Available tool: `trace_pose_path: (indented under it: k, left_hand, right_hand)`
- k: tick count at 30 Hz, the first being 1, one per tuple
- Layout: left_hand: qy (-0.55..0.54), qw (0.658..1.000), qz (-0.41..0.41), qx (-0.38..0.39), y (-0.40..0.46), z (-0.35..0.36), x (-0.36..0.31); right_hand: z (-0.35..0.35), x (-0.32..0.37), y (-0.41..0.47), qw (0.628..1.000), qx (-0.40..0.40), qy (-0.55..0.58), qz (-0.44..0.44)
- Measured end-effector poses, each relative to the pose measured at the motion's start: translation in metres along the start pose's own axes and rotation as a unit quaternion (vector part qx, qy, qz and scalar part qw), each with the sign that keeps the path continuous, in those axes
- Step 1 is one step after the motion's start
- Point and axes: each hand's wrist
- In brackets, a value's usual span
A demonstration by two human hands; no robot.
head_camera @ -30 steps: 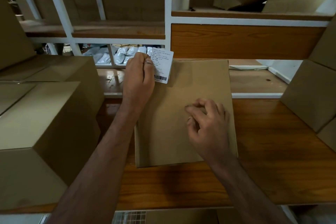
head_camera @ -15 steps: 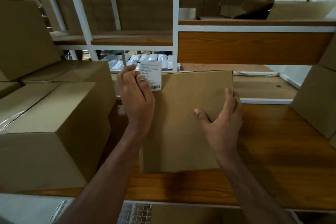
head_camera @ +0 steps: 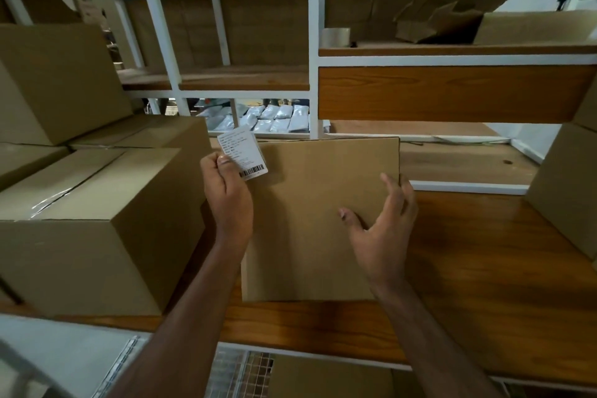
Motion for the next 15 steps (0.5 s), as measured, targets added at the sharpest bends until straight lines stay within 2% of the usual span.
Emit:
trace_pose_path:
  k: [5,10,15]
  left_hand:
    - [-0.085,0.993,-0.079,0.019,-0.017,-0.019,0.004]
    - [-0.051,0.994,-0.078,0.048,-0.033,-0.033,0.005]
    - [-0.022,0.994,-0.089,0.053,-0.060,-0.048,0.014]
  right_hand:
    - [0.000,-0.026,-0.009,0.999,0.009,0.027,-0.027]
    - [0.000,-0.040,-0.021,0.997,0.018,0.047,-0.052]
    - [-0.004,-0.059,-0.036,0.995,0.059,0.086,0.011]
Point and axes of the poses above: each hand's wrist, its own y-axis towards the middle knuckle, its own z-axis out of the palm, x = y × z, and after that the axes turned 15 degrees about z, right-handed
